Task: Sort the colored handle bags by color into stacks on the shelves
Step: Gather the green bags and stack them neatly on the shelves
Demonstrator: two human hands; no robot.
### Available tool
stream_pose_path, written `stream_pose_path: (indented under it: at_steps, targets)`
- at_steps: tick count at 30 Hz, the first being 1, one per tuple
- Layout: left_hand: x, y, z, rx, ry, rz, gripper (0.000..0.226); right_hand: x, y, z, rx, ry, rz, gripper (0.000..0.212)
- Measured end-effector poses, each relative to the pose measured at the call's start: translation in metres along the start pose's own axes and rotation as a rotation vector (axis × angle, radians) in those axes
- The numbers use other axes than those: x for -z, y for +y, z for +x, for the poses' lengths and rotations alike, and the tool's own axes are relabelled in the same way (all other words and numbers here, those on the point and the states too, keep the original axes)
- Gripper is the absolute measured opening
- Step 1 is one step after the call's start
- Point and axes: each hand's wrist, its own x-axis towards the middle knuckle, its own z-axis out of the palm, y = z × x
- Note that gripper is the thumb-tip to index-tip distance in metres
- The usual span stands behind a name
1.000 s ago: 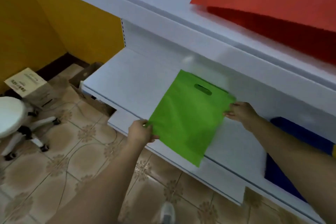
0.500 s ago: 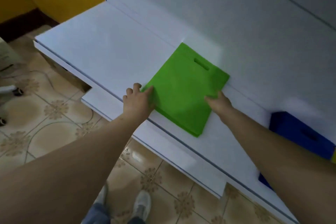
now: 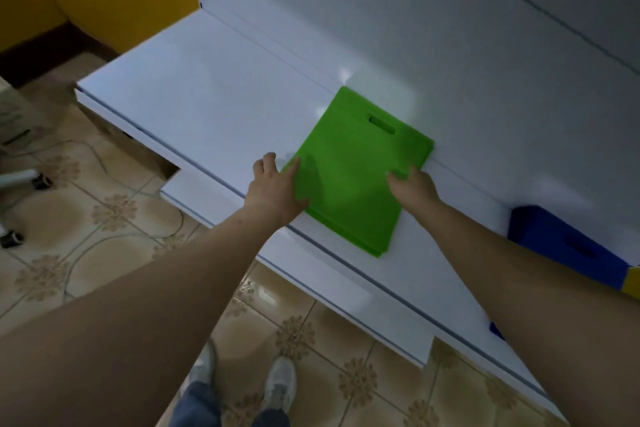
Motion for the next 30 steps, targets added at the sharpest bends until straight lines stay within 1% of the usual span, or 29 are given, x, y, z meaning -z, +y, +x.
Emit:
stream_pose_path:
  at_steps: [2, 5, 8, 11, 13, 15, 17, 20, 22, 24, 26, 30]
  targets:
    - [0.022, 0.000, -0.019, 0.034, 0.003, -0.078, 0.084, 0.007, -0.036, -0.017, 0.136, 0.028, -0.073, 0.069]
    - [0.056, -0.006, -0.064, 0.068, 0.080, -0.185, 0.080, 0.014, -0.116, -0.053, 0.445, 0.095, -0.051, 0.065]
    - [0.093, -0.024, -0.114, 0.148, 0.189, -0.233, 0.076, 0.010, -0.202, -0.104, 0.728, 0.048, 0.015, 0.059]
    - [0.129, -0.052, -0.156, 0.224, 0.281, -0.235, 0.074, 0.004, -0.271, -0.165, 0.967, -0.053, -0.017, 0.057]
    - [0.158, -0.068, -0.180, 0.240, 0.331, -0.250, 0.071, 0.006, -0.310, -0.207, 1.140, -0.090, -0.040, 0.057]
    - [0.189, -0.082, -0.199, 0.238, 0.377, -0.247, 0.069, 0.015, -0.345, -0.245, 1.304, -0.069, -0.092, 0.055]
    - [0.224, -0.095, -0.211, 0.223, 0.430, -0.235, 0.069, 0.030, -0.379, -0.275, 1.432, -0.010, -0.113, 0.052]
    - [0.280, -0.108, -0.220, 0.165, 0.528, -0.223, 0.065, 0.063, -0.424, -0.303, 1.474, 0.086, -0.055, 0.051]
    - [0.312, -0.114, -0.223, 0.105, 0.565, -0.224, 0.062, 0.088, -0.442, -0.310, 1.414, 0.167, 0.019, 0.051]
    - [0.341, -0.119, -0.221, 0.042, 0.586, -0.217, 0.061, 0.112, -0.450, -0.305, 1.315, 0.278, 0.083, 0.051]
    - [0.364, -0.119, -0.215, -0.008, 0.601, -0.241, 0.062, 0.132, -0.451, -0.293, 1.197, 0.377, 0.083, 0.053]
    - [0.401, -0.105, -0.196, -0.044, 0.643, -0.252, 0.059, 0.165, -0.442, -0.261, 0.909, 0.453, 0.055, 0.054]
